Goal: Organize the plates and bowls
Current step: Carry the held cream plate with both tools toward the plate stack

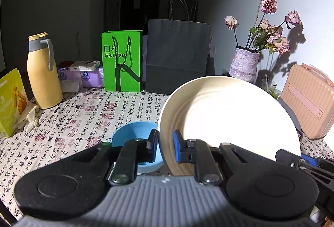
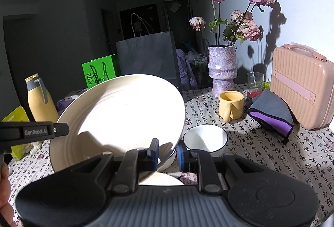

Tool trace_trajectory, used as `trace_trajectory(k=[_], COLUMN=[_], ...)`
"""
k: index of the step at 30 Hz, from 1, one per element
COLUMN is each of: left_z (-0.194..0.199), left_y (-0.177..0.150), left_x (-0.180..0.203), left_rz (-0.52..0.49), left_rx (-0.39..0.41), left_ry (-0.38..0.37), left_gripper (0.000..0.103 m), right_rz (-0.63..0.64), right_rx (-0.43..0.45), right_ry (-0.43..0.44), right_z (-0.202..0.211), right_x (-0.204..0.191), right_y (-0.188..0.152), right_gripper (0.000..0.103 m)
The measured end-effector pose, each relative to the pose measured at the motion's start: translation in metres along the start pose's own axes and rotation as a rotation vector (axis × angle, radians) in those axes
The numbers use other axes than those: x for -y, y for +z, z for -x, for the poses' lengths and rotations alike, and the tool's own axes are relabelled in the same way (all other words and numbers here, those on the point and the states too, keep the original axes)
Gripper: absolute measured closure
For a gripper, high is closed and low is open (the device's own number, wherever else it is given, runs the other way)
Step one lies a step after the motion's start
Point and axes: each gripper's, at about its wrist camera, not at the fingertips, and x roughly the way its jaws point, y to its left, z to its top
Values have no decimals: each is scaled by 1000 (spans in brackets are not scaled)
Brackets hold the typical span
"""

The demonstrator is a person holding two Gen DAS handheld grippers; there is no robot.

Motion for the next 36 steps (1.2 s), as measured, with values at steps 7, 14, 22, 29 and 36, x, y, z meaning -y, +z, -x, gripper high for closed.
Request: trace_trajectory(k=[7, 14, 22, 29, 36], left_z=[11, 16, 17, 15, 9], left_y=[-16, -30, -48, -60, -73], left_x=[-9, -16, -20, -21, -20], left_rz=[13, 19, 18, 15, 18], left_rx=[8, 3, -16, -38, -63], left_ry=[-6, -12, -10, -16, -22], left_gripper=[87, 87, 87, 87, 87], right_rz=[2, -5, -12, -27, -48], right_rx=[2, -5, -25, -47, -74], right_ry=[9, 19, 24, 24, 22], right_z=[12, 16, 17, 16, 12], right_x=[-7, -10, -11, -9, -4], right_y=[-17, -32, -48, -61, -72], right_gripper=[85, 85, 85, 85, 85])
